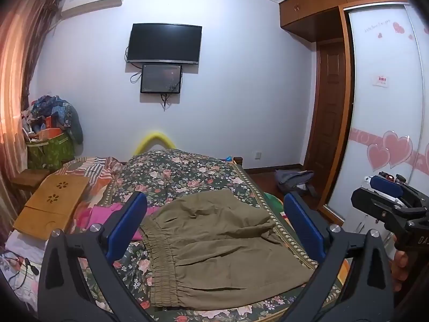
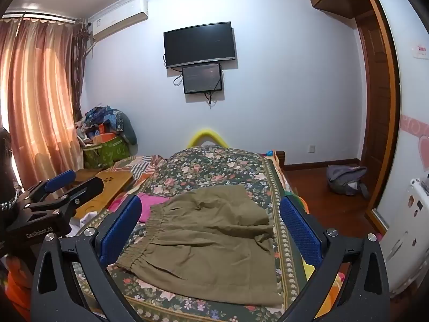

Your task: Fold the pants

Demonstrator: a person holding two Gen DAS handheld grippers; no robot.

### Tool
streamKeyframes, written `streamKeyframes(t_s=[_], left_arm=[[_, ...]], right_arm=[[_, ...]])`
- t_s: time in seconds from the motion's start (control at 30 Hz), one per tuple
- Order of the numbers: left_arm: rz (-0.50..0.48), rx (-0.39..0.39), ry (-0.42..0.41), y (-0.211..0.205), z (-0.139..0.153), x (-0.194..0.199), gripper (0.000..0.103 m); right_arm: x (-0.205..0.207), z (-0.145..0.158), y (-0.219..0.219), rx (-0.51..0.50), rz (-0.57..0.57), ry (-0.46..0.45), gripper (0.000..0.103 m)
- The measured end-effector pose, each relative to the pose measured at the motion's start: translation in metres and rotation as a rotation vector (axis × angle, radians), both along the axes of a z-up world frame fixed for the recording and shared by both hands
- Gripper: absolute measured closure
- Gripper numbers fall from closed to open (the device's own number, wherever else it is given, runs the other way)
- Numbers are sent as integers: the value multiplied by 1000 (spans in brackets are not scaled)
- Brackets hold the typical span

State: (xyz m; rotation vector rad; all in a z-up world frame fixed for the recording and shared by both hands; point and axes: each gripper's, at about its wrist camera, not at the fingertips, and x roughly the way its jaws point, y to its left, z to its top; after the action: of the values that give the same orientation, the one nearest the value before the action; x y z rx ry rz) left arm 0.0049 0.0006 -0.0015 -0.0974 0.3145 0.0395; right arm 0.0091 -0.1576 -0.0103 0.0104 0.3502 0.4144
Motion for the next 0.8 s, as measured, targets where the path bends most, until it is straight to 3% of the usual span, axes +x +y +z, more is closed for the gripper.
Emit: streamKeyframes(t_s=[0.1, 0.8], left_arm=[[-12, -3, -35, -1, 1, -8, 0], [-14, 5, -20, 5, -9, -7, 0]], right_arm=[[0, 0, 1, -4, -1, 0, 0], [2, 0, 3, -8, -1, 0, 0]])
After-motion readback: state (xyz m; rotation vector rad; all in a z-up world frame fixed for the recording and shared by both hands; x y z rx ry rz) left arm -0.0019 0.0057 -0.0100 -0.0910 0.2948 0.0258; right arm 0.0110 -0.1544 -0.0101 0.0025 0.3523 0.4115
